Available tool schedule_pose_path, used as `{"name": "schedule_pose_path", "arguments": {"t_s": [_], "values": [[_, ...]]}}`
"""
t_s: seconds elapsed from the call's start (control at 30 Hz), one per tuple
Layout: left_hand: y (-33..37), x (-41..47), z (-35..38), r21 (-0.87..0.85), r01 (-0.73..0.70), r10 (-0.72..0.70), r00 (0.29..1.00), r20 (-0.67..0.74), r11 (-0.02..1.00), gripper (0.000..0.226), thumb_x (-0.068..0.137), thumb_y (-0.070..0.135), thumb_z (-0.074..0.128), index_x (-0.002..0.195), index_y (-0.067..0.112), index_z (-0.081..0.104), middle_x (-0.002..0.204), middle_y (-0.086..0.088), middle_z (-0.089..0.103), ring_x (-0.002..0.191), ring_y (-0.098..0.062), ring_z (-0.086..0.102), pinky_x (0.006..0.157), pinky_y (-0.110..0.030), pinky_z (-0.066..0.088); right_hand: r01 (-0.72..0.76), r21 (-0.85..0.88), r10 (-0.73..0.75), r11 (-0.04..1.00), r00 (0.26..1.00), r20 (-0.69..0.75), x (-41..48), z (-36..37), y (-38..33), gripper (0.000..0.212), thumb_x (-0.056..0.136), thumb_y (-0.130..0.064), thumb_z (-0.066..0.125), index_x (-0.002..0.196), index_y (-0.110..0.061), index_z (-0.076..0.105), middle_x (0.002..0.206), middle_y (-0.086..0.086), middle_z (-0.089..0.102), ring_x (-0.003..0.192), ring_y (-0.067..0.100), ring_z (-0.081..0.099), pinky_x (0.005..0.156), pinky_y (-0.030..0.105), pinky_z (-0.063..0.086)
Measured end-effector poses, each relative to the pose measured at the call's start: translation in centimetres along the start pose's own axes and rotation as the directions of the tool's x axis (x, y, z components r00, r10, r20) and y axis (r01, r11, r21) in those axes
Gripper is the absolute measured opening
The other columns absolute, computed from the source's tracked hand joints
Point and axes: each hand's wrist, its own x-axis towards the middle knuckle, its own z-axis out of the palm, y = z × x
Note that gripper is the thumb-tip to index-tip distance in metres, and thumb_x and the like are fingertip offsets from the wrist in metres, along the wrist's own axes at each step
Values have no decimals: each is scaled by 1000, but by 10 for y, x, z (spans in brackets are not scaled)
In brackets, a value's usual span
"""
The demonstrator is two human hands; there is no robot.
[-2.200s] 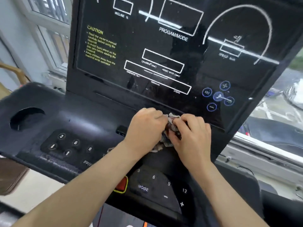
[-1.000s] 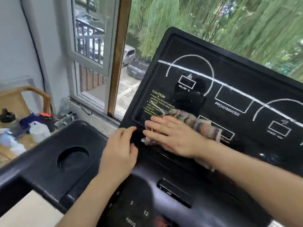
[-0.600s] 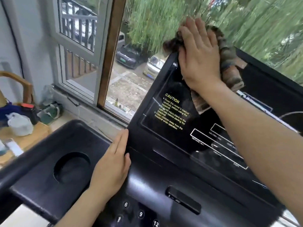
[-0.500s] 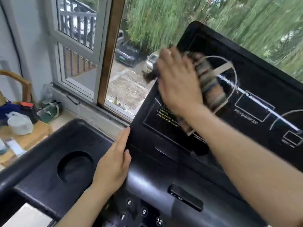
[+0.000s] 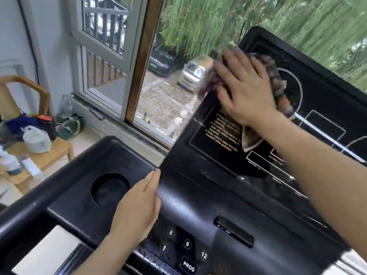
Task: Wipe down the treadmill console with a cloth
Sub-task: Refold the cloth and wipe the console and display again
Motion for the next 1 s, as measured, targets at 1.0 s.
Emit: {"name": "schedule_pose_path", "arguments": {"t_s": [1.0], "values": [[-25, -56, -18, -235, 91, -125, 983, -133, 968, 39, 85, 25, 44, 114, 24, 70, 100, 16, 56, 100, -7, 51, 85, -23, 40, -43, 515, -209, 856, 882, 422, -187, 33, -190, 53, 100, -46, 30, 152, -37, 23, 159, -11, 20, 148, 11, 12, 117, 35, 14]]}}
